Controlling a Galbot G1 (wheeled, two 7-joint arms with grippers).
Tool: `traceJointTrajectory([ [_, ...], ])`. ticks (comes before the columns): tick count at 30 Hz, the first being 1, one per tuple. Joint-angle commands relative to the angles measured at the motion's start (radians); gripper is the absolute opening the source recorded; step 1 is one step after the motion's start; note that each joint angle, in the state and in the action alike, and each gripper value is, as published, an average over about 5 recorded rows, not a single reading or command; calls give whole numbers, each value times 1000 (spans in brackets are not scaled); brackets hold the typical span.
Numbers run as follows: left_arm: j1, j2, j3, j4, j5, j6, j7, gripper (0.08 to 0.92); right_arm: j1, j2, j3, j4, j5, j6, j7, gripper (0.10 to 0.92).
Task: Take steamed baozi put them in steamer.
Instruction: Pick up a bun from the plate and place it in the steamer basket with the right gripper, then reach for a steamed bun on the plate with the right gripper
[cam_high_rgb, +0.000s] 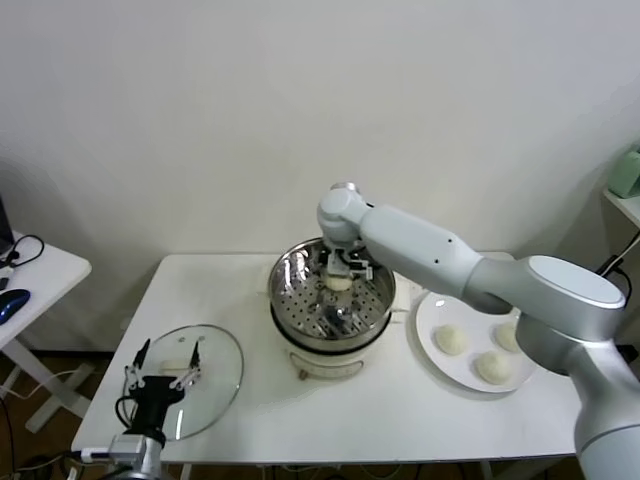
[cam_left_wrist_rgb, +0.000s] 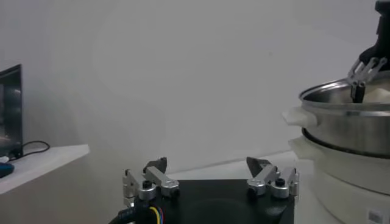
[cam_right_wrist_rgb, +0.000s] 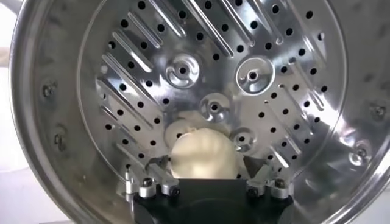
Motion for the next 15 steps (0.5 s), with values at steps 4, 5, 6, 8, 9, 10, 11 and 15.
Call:
traceJointTrajectory([
  [4,-2,1,-2,-4,1,4,-2,823,134,-114,-8,116,163,11,-54,823],
  [5,-3,2,-1,-5,1,5,-2,823,165,-142,-20,130,214,-6,-63,823],
  [6,-4,2,0,-6,1,6,-2,823,198,-174,-37,142,273,-34,-72,823],
  [8,-7,3,2,-8,1,8,-2,823,272,-235,-90,149,429,-135,-85,823],
  [9,-7,3,3,-9,2,8,-2,823,309,-266,-127,147,531,-203,-89,823],
  [10,-8,4,5,-11,2,9,-2,823,346,-296,-167,143,640,-277,-90,823],
  [11,-9,4,6,-12,2,9,-4,823,377,-327,-209,136,747,-348,-89,823],
  [15,-18,1,20,-14,-7,9,-52,823,414,-439,-307,103,1038,-541,-69,823],
])
